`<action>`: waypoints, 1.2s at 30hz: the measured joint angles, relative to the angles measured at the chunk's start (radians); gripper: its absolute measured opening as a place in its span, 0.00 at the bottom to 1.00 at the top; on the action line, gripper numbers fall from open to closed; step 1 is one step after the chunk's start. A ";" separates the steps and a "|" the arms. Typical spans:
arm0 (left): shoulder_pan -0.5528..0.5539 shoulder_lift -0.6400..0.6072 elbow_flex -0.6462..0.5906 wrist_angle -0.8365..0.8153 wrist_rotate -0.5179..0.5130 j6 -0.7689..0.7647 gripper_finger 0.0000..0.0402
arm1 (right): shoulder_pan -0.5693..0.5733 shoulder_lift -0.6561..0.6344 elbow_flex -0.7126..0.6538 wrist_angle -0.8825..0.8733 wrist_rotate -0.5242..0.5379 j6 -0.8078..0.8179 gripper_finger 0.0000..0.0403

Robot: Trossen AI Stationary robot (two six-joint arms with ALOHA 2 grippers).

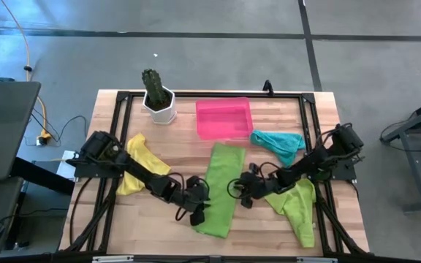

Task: Roll microfiber towels into tight, uniform cylinder then place into a basket
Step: Roll the green microfiber cloth

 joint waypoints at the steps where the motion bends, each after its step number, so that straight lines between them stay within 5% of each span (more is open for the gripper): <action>1: -0.006 0.006 0.000 0.002 0.000 -0.016 0.26 | -0.007 0.000 0.000 -0.007 0.001 -0.020 0.18; 11: -0.048 0.061 0.001 0.076 -0.027 -0.120 0.26 | -0.110 -0.002 0.000 0.001 0.026 -0.331 0.18; 15: -0.048 0.068 0.002 0.156 -0.028 -0.099 0.26 | -0.141 -0.019 -0.003 -0.012 0.024 -0.338 0.18; 19: -0.048 0.067 0.000 0.148 -0.026 -0.075 0.26 | -0.110 -0.068 -0.003 -0.028 -0.088 -0.312 0.18; 27: -0.054 0.059 0.001 0.199 0.086 0.213 0.26 | 0.051 -0.195 -0.003 -0.054 -0.218 -0.365 0.18; 36: -0.054 0.059 0.006 0.195 0.054 0.584 0.31 | 0.178 -0.210 -0.003 -0.069 -0.229 -0.433 0.28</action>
